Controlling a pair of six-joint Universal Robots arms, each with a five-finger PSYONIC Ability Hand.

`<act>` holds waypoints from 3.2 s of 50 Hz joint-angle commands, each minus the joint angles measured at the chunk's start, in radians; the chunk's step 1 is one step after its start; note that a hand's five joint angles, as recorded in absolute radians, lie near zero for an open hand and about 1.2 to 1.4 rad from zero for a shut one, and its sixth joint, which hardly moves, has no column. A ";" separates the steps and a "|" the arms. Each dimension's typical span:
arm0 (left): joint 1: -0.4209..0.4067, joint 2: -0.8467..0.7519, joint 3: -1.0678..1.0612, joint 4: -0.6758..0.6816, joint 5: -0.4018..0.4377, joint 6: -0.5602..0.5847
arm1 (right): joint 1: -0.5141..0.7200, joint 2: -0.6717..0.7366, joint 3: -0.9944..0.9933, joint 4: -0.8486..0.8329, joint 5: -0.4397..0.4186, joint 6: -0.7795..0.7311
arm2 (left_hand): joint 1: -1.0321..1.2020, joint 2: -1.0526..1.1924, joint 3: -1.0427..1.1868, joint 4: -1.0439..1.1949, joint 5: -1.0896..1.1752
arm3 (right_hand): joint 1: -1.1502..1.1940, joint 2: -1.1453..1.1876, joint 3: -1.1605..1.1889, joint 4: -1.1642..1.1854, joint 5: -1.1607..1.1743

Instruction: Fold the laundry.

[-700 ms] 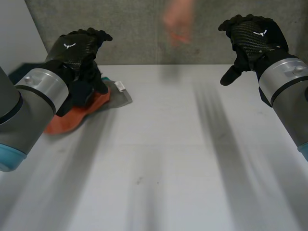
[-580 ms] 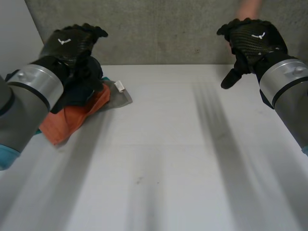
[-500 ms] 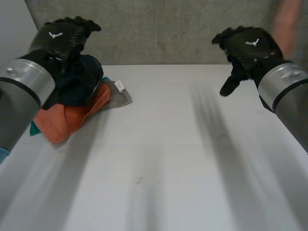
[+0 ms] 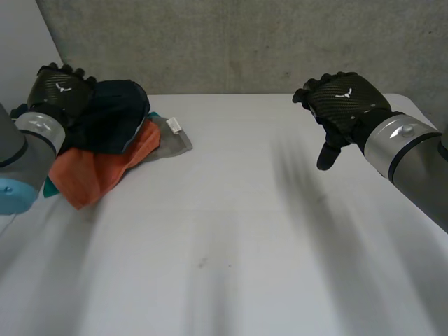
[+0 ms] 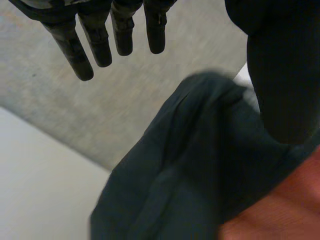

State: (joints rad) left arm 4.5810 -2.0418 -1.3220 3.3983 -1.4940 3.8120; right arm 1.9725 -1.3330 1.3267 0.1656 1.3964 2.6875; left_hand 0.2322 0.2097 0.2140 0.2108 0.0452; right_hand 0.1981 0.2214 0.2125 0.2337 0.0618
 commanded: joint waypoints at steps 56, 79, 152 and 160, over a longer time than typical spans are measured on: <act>-0.470 0.267 -0.279 -0.138 0.141 -0.546 | -0.078 0.003 -0.006 0.020 -0.002 0.000 | -0.033 -0.011 -0.015 -0.012 -0.021 | -0.024 -0.047 -0.038 -0.059 -0.062; -0.455 0.446 -0.526 -0.408 -0.103 -0.732 | -0.167 0.009 0.276 0.210 -0.237 -0.008 | 0.196 0.218 0.214 0.217 0.208 | 0.031 0.007 0.016 -0.005 -0.008; -0.432 0.158 0.075 -0.421 -0.103 0.003 | -0.077 -0.040 -0.023 0.152 -0.053 -0.259 | 1.050 1.072 1.068 1.071 1.062 | 1.198 1.175 1.184 1.163 1.160; -0.422 -0.030 0.276 -0.125 -0.107 0.104 | -0.012 0.155 -0.223 -0.030 0.030 -0.250 | 1.068 1.090 1.086 1.089 1.080 | 1.198 1.175 1.184 1.163 1.160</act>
State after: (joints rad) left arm 4.1542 -1.9654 -1.1739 3.0691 -1.5984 3.8614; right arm 1.9153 -1.3056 1.2466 0.2943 1.3658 2.4266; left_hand 1.1229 1.1360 1.1348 1.1337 0.9727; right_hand 0.9805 1.1801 1.1841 1.1869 0.9775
